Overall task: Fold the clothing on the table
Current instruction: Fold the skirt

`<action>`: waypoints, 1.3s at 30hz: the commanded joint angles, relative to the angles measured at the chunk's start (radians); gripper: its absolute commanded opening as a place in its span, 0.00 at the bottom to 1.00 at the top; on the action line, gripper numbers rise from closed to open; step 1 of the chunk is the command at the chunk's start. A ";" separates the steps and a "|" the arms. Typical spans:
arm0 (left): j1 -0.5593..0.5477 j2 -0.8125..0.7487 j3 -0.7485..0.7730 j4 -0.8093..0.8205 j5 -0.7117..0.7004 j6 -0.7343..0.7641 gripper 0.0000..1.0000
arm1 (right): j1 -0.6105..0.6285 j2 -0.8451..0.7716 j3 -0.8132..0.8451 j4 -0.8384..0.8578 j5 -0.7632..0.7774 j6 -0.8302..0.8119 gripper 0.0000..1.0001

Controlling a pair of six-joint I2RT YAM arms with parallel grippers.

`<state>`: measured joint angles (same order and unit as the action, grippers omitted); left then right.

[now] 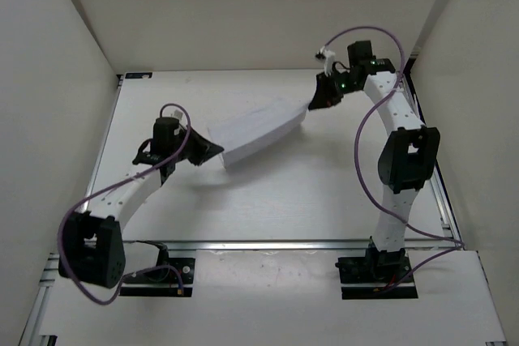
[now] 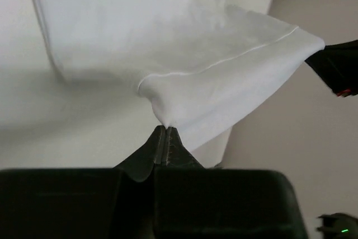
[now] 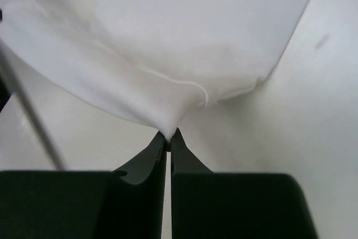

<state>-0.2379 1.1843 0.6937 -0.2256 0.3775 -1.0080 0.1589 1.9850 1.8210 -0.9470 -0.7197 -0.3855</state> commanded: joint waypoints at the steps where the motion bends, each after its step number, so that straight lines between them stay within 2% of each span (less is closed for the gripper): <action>1: 0.060 0.154 0.157 0.269 -0.015 -0.106 0.00 | -0.024 0.118 0.275 0.224 -0.047 0.114 0.00; 2: 0.078 0.231 0.235 0.285 -0.037 -0.112 0.02 | -0.012 0.197 0.385 0.266 -0.038 0.202 0.32; 3: 0.084 0.265 0.266 0.319 -0.092 -0.110 0.22 | -0.009 0.275 0.485 0.346 -0.011 0.282 0.56; 4: 0.116 0.329 0.295 0.365 -0.160 -0.130 0.34 | -0.006 0.314 0.573 0.396 0.008 0.299 0.94; 5: 0.144 0.375 0.308 0.390 -0.189 -0.141 0.45 | 0.013 0.386 0.630 0.398 0.034 0.322 0.99; 6: 0.158 0.394 0.314 0.425 -0.234 -0.165 0.98 | 0.014 0.444 0.715 0.378 0.072 0.304 1.00; 9: 0.198 0.480 0.410 0.413 -0.175 -0.169 0.99 | 0.030 0.474 0.764 0.259 0.088 0.212 0.99; 11: 0.168 0.476 0.443 0.260 -0.199 -0.103 0.99 | 0.001 0.485 0.742 0.130 0.074 0.166 1.00; 13: 0.131 0.418 0.371 0.240 -0.233 -0.080 0.99 | -0.024 0.476 0.691 0.061 0.100 0.125 0.99; 15: 0.071 0.316 0.224 0.244 -0.252 -0.081 0.98 | -0.050 0.468 0.634 0.016 0.105 0.081 0.99; 17: 0.001 0.272 0.185 0.185 -0.264 -0.032 0.99 | -0.071 0.471 0.585 -0.021 0.105 0.041 0.99; 18: -0.055 0.276 0.211 0.157 -0.259 0.033 0.99 | -0.084 0.475 0.584 -0.033 0.101 0.004 0.99; 20: -0.119 0.348 0.324 -0.060 -0.296 0.197 0.98 | -0.084 0.492 0.578 -0.061 0.082 -0.055 0.99; 22: -0.138 0.451 0.465 -0.195 -0.320 0.245 0.98 | -0.081 0.518 0.592 -0.053 0.091 -0.092 0.99; 23: -0.117 0.507 0.469 -0.219 -0.281 0.237 0.98 | -0.075 0.521 0.593 -0.041 0.097 -0.084 1.00; 26: -0.040 0.575 0.383 -0.079 -0.174 0.096 0.99 | -0.059 0.583 0.638 -0.051 0.063 -0.058 0.99; 32: 0.029 0.581 0.293 0.073 -0.169 -0.033 0.99 | -0.068 0.607 0.669 -0.118 -0.018 -0.036 0.98; 36: 0.034 0.566 0.273 0.123 -0.187 -0.040 0.99 | -0.105 0.627 0.627 -0.081 -0.066 0.104 0.97; 39: 0.020 0.572 0.306 0.161 -0.155 -0.028 0.99 | -0.125 0.724 0.752 -0.188 -0.157 0.178 0.95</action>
<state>-0.1997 1.7790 0.9867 -0.1204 0.1978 -1.0332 0.0734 2.6278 2.4737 -1.0512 -0.7586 -0.3111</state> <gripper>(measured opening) 0.982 0.951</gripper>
